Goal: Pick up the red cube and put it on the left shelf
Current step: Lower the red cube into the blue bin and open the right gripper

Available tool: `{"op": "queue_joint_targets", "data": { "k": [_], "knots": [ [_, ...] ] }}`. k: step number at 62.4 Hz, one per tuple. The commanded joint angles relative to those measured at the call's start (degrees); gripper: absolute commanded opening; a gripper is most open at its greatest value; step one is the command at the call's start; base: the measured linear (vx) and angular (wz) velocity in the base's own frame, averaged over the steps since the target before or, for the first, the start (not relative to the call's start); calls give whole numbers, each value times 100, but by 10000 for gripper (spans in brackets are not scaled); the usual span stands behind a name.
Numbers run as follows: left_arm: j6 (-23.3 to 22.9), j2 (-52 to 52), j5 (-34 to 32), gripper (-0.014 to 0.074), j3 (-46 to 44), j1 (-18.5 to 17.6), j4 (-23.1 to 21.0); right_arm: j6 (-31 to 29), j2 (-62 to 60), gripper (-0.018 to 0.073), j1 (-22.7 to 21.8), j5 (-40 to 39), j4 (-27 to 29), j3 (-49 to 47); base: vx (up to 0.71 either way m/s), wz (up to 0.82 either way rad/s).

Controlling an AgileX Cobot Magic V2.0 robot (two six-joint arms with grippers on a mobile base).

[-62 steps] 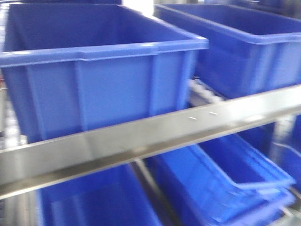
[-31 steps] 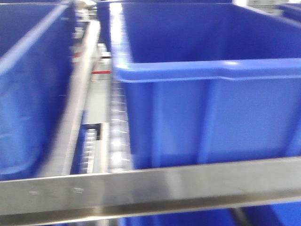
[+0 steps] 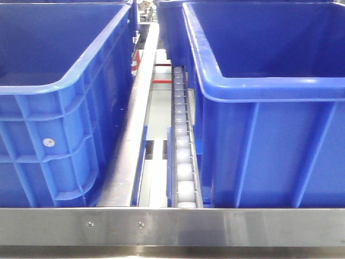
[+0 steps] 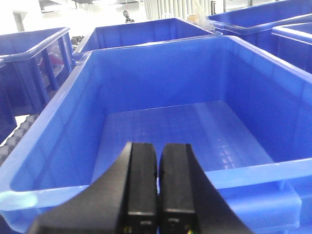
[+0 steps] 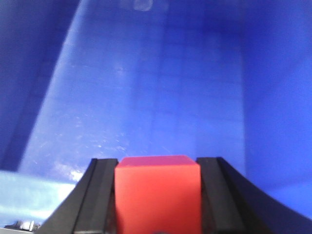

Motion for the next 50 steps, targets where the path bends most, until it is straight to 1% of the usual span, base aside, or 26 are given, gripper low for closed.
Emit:
{"op": "queue_joint_targets", "data": {
  "k": [1, 50],
  "knots": [
    [11, 46, -480, 106, 126, -39, -11, -16, 15, 57, -33, -416, -59, -217, 0, 0],
    [11, 46, -480, 106, 126, -39, -11, -16, 15, 57, -33, -416, -59, -217, 0, 0]
  ]
}}
